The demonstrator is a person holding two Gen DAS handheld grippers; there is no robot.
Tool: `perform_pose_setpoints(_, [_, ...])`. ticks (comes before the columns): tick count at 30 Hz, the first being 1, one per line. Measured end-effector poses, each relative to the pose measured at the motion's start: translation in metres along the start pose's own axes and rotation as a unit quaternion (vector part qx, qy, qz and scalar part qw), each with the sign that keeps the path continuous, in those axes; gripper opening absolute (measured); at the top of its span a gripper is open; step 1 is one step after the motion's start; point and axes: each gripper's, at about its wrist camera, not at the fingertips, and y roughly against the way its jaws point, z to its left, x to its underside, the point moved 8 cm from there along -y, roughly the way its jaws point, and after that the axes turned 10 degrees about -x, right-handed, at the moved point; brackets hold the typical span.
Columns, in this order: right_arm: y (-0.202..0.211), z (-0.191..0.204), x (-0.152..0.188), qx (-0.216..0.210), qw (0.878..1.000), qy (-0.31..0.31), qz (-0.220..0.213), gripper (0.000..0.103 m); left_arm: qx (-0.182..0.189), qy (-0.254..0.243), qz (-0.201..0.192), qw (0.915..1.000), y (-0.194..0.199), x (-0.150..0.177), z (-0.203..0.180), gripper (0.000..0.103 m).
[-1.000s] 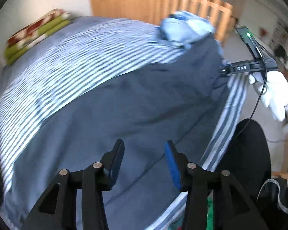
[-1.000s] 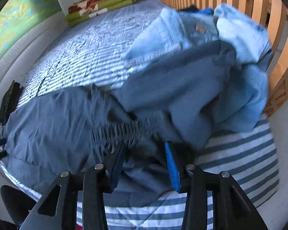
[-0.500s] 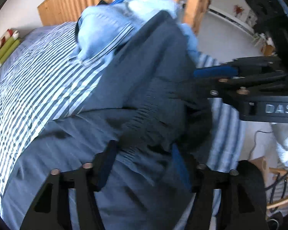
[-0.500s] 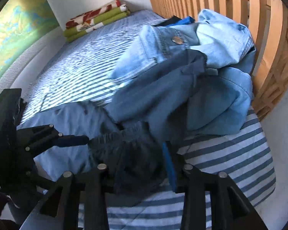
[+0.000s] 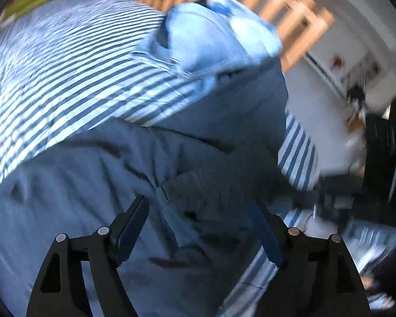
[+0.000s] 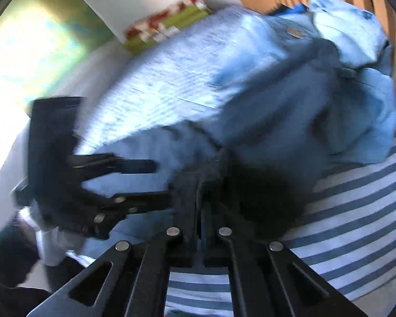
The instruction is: Organize objects
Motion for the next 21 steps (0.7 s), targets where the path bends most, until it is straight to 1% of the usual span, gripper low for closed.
perform_pose_setpoints(2, [-0.011, 0.023, 0.006, -0.020, 1.000, 0.010, -0.007, 0.002, -0.025, 0.018, -0.019, 0.9993, 0.012, -0.004, 0.019, 0.081])
perform_pose_setpoints(4, [-0.028, 0.044, 0.012, -0.051, 0.999, 0.012, 0.001, 0.002, -0.041, 0.034, -0.032, 0.9981, 0.023, -0.002, 0.040, 0.080])
perform_pose_setpoints(5, [-0.047, 0.062, 0.021, -0.070, 0.997, 0.021, 0.021, 0.004, -0.043, 0.043, -0.030, 0.9977, 0.029, 0.007, 0.052, 0.080])
perform_pose_setpoints(6, [-0.060, 0.074, 0.028, -0.078, 0.996, 0.029, 0.042, 0.007, -0.046, 0.054, -0.027, 0.9971, 0.032, 0.014, 0.061, 0.080])
perform_pose_setpoints(7, [-0.073, 0.085, 0.037, -0.082, 0.994, 0.037, 0.067, 0.009, -0.056, 0.064, -0.021, 0.9962, 0.033, 0.019, 0.070, 0.079])
perform_pose_setpoints(8, [-0.088, 0.099, 0.051, -0.085, 0.990, 0.053, 0.103, 0.010, -0.062, 0.067, -0.017, 0.9957, 0.034, 0.023, 0.076, 0.078])
perform_pose_setpoints(9, [-0.091, 0.107, 0.058, -0.086, 0.987, 0.067, 0.114, 0.013, -0.065, 0.063, -0.013, 0.9958, 0.032, 0.029, 0.078, 0.077])
perform_pose_setpoints(10, [-0.088, 0.112, 0.061, -0.083, 0.987, 0.080, 0.115, 0.015, -0.069, 0.055, -0.009, 0.9961, 0.032, 0.036, 0.077, 0.077])
perform_pose_setpoints(11, [-0.077, 0.112, 0.061, -0.077, 0.988, 0.085, 0.102, 0.016, -0.073, 0.051, -0.009, 0.9960, 0.033, 0.042, 0.078, 0.077])
perform_pose_setpoints(13, [-0.055, 0.102, 0.053, -0.076, 0.993, 0.061, 0.069, 0.019, -0.065, 0.040, -0.005, 0.9970, 0.031, 0.052, 0.070, 0.077])
perform_pose_setpoints(14, [-0.035, 0.082, 0.042, -0.058, 0.997, 0.032, 0.035, 0.020, -0.069, 0.028, -0.004, 0.9972, 0.029, 0.057, 0.065, 0.077])
perform_pose_setpoints(15, [-0.023, 0.067, 0.035, -0.036, 0.999, 0.016, 0.013, 0.020, -0.073, 0.016, -0.001, 0.9972, 0.025, 0.061, 0.062, 0.077])
perform_pose_setpoints(16, [-0.012, 0.048, 0.028, -0.005, 1.000, 0.002, -0.004, 0.021, -0.073, 0.003, 0.005, 0.9973, 0.019, 0.066, 0.057, 0.077])
perform_pose_setpoints(17, [0.000, 0.024, 0.019, 0.039, 0.999, -0.017, -0.019, 0.022, -0.076, -0.005, 0.011, 0.9971, 0.011, 0.067, 0.057, 0.075])
perform_pose_setpoints(18, [0.006, 0.011, 0.014, 0.060, 0.998, -0.026, -0.026, 0.022, -0.081, -0.014, 0.017, 0.9965, 0.004, 0.072, 0.055, 0.071])
perform_pose_setpoints(19, [0.007, 0.004, 0.011, 0.074, 0.996, -0.032, -0.029, 0.022, -0.084, -0.019, 0.023, 0.9960, 0.000, 0.078, 0.055, 0.069])
perform_pose_setpoints(21, [0.000, -0.006, 0.001, 0.108, 0.994, -0.024, -0.020, 0.022, -0.088, -0.015, 0.033, 0.9955, -0.008, 0.090, 0.060, 0.069])
